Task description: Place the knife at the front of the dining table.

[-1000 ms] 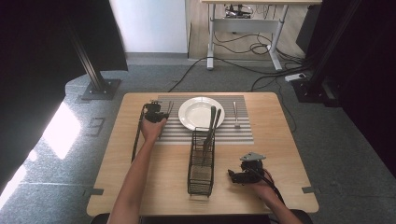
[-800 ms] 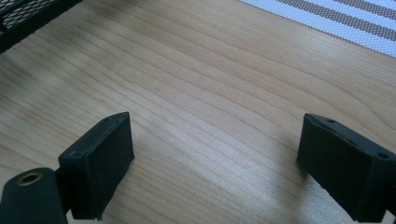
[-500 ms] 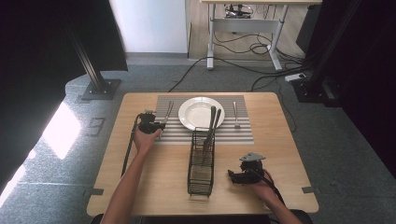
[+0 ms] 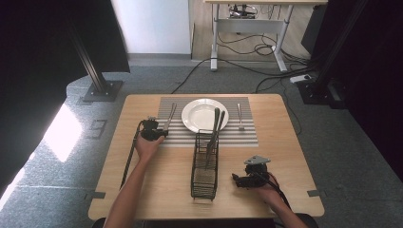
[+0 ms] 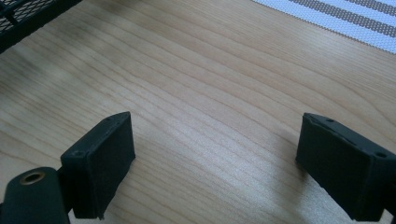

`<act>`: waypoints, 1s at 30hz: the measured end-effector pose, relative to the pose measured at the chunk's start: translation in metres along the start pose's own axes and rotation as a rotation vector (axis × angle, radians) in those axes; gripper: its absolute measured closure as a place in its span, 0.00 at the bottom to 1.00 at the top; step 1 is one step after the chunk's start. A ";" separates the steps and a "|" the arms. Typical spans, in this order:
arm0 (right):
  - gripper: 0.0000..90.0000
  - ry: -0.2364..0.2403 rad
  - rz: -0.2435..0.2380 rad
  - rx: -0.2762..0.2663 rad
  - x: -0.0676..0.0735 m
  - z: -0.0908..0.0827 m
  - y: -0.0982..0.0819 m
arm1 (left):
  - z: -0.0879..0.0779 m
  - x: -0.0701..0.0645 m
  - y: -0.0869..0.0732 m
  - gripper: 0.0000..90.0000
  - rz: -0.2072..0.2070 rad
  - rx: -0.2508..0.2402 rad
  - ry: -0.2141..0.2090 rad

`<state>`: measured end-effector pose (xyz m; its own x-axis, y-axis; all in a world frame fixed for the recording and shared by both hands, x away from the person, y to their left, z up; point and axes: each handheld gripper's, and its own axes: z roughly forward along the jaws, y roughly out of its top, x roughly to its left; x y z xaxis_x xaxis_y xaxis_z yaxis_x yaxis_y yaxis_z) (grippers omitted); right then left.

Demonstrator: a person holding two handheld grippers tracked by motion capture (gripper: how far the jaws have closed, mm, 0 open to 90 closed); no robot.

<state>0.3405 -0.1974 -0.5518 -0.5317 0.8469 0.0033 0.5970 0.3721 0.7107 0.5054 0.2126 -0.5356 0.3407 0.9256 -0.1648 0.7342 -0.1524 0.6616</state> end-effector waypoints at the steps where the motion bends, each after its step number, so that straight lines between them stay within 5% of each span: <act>1: 0.13 0.001 -0.001 0.001 0.000 0.000 0.000 | 0.000 0.000 0.000 0.72 0.001 0.000 -0.002; 30: 0.13 0.006 -0.005 0.003 0.000 -0.001 0.000 | 0.001 -0.014 -0.002 0.73 0.051 0.010 -0.004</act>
<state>0.3399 -0.1980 -0.5515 -0.5385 0.8426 0.0041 0.5958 0.3774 0.7089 0.4995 0.1999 -0.5354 0.3797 0.9154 -0.1339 0.7217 -0.2025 0.6620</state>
